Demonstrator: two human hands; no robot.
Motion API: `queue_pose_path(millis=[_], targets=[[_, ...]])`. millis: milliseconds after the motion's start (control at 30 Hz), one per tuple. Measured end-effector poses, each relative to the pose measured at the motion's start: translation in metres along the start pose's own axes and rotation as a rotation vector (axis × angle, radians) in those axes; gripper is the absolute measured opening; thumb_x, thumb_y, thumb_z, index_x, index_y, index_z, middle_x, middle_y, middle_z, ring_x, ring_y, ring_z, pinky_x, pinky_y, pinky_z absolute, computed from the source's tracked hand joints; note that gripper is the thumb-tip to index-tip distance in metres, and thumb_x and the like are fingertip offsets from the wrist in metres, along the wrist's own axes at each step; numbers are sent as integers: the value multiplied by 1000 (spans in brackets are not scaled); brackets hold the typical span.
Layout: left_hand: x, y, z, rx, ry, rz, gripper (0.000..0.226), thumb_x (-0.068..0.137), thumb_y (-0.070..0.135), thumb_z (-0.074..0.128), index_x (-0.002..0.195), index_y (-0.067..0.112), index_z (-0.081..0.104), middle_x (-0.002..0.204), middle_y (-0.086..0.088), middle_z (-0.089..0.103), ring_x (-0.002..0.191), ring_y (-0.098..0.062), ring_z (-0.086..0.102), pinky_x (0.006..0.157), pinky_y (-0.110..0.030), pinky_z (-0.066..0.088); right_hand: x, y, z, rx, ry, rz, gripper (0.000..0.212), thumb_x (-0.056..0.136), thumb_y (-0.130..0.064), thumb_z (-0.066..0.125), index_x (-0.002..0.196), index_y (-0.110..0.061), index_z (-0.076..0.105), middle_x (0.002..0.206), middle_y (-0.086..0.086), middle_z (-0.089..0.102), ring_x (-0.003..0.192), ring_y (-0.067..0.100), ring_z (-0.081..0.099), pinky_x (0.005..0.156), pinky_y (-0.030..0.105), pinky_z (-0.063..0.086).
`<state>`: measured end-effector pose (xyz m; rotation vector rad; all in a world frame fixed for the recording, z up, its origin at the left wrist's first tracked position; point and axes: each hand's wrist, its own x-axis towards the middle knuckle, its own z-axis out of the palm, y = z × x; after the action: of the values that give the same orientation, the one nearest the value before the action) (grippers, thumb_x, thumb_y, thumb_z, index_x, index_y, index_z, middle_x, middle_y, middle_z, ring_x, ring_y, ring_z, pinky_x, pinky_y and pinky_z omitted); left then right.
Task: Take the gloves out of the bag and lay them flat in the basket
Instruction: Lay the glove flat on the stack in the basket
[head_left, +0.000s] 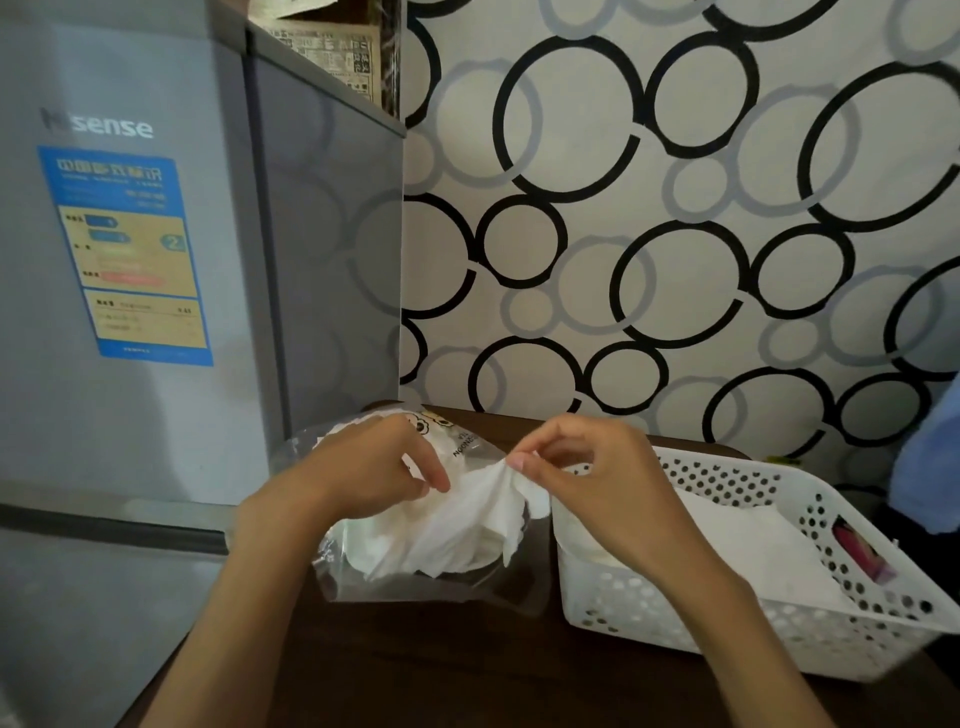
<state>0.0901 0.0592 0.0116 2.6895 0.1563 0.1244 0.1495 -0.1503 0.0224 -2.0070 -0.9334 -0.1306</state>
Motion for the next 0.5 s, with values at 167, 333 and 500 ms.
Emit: queue_pose_path(millis=[167,333,500], targets=[[0,3,-1,32,-8,18,30,87,19,66,77,47,68,110,17,65,89,-1,63,89,-35,51,3,0,-1,179,-3,36,3,83,-22,71,80,-23,71,69,-9,72,65,1,66,63,11,48],[-8,14,-6,-132,-28,136,40,72,62,61,106,42,65,117,31,54,111,12,45,98,-20,41,1,-2,-3,360,-64,142,8,81,-18,72,86,-11,73,56,-1,68,57,6,67,54,6,44],[-7,24,-3,-54,54,213,31,74,54,70,101,39,67,125,26,45,120,2,33,104,-25,32,1,-3,-1,376,-92,181,13,84,-24,69,90,-13,73,69,6,72,61,6,66,56,9,46]])
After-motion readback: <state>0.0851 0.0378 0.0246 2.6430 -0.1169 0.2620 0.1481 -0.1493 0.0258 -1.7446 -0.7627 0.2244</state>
